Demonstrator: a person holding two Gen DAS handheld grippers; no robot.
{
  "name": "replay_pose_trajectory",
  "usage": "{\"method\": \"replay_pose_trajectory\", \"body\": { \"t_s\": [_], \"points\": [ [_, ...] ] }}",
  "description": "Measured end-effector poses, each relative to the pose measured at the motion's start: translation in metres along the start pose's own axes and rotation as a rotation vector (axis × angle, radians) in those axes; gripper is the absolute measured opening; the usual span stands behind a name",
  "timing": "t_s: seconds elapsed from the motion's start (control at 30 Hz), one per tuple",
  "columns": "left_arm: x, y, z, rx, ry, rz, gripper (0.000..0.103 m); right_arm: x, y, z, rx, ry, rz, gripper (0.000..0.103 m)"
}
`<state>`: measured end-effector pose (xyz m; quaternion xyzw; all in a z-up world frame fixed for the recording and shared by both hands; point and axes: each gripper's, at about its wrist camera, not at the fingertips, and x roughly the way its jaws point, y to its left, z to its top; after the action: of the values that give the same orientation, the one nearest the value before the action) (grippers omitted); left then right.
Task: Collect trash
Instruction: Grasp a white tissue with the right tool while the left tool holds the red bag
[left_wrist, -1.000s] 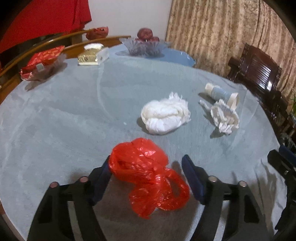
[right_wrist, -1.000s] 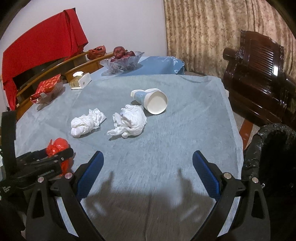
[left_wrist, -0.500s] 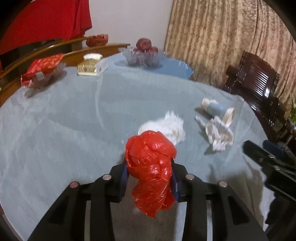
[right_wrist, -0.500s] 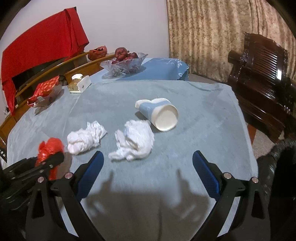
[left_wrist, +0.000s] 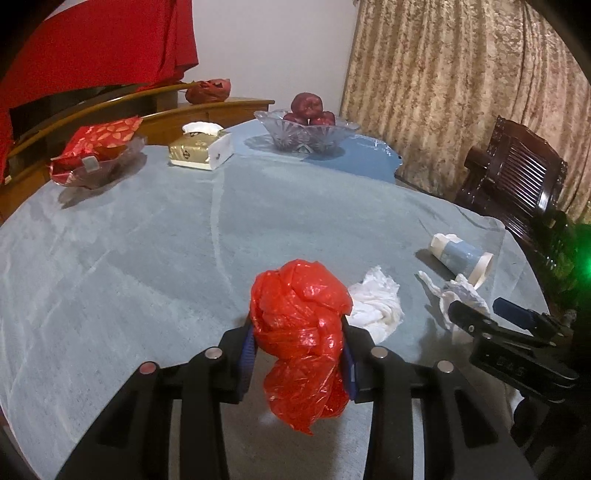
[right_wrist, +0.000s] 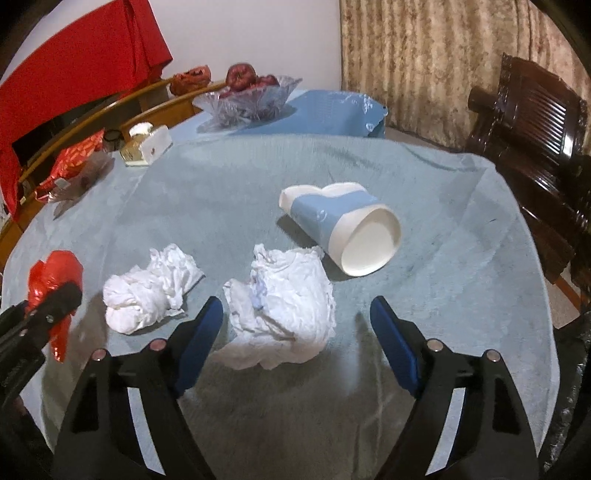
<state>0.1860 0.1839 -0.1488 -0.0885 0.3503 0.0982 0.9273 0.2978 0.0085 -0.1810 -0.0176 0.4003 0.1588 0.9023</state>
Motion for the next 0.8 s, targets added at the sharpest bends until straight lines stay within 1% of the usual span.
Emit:
{"method": "replay_pose_trajectory", "body": {
  "t_s": [0.13, 0.2, 0.23, 0.3, 0.37, 0.47, 0.63, 0.8],
  "points": [
    [0.000, 0.001, 0.000, -0.002, 0.000, -0.003, 0.038, 0.007, 0.002, -0.002, -0.002, 0.028, 0.004, 0.073],
    [0.000, 0.000, 0.000, -0.003, 0.001, -0.005, 0.038, 0.008, 0.004, -0.003, -0.005, 0.038, 0.012, 0.066],
    [0.000, 0.000, 0.000, -0.001, 0.001, -0.007, 0.038, 0.009, 0.005, -0.003, -0.006, 0.047, 0.018, 0.059],
    [-0.001, -0.002, 0.000, 0.002, -0.002, -0.011, 0.038, 0.011, 0.006, -0.003, -0.005, 0.059, 0.039, 0.052],
    [-0.003, -0.004, 0.000, 0.004, -0.004, -0.017, 0.038, 0.011, 0.008, -0.003, -0.011, 0.064, 0.052, 0.037],
    [-0.005, -0.007, 0.001, 0.011, -0.009, -0.023, 0.038, 0.007, 0.010, -0.003, -0.018, 0.067, 0.071, 0.025],
    [-0.014, -0.014, 0.003, 0.028, -0.021, -0.031, 0.038, -0.009, 0.010, -0.004, -0.022, 0.042, 0.089, 0.023],
    [-0.027, -0.023, 0.006, 0.044, -0.039, -0.044, 0.038, -0.040, 0.006, -0.001, -0.023, -0.012, 0.098, 0.023]
  ]
}}
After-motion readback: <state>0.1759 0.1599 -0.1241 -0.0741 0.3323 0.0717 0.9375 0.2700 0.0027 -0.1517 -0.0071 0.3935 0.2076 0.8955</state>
